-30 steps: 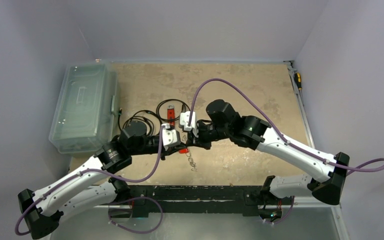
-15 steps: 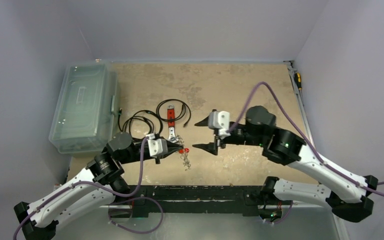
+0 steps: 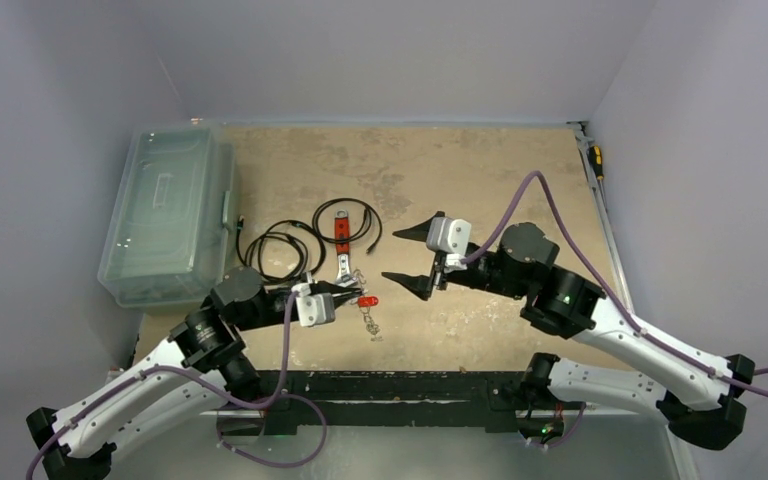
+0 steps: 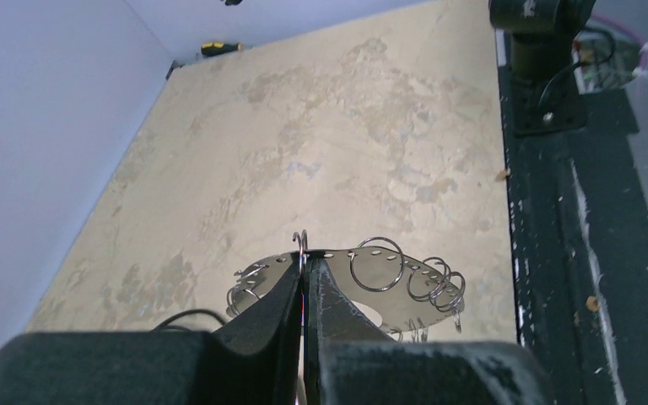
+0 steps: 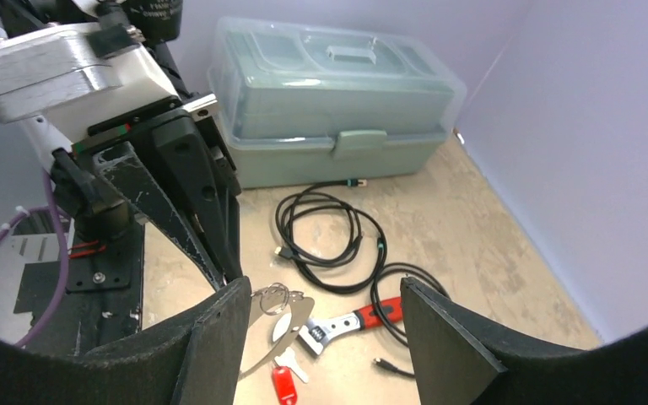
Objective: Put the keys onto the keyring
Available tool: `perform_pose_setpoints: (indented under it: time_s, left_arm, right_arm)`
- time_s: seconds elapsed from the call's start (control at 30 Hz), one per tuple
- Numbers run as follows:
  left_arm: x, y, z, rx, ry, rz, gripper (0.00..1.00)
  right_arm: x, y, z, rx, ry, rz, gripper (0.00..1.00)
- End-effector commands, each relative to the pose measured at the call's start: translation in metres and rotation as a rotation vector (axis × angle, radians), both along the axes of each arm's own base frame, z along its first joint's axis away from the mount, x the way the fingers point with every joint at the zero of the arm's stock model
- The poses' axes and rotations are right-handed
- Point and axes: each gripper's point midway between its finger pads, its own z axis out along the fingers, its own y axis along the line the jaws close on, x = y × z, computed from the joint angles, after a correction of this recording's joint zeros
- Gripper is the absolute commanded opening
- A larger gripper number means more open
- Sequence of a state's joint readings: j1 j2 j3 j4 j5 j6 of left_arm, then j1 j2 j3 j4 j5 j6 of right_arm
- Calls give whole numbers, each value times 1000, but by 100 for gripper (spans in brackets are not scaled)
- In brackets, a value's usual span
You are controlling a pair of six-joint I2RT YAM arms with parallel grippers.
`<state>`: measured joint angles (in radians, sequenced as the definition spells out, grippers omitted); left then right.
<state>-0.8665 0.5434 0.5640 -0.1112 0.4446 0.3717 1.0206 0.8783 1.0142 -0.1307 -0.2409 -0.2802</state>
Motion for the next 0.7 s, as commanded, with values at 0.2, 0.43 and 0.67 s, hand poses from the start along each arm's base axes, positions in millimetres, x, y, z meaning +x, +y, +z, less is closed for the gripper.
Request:
perform_pose_setpoints:
  time_s: [0.2, 0.43, 0.67]
  left_arm:
    - [0, 0, 12, 42, -127, -41, 0]
    - [-44, -3, 9, -3, -284, -286, 0]
    - [-55, 0, 3, 11, -300, -339, 0]
  right_arm:
    - [19, 14, -8, 44, 40, -68, 68]
    - [77, 12, -39, 102, 237, -408, 71]
    - [110, 3, -79, 58, 446, -613, 70]
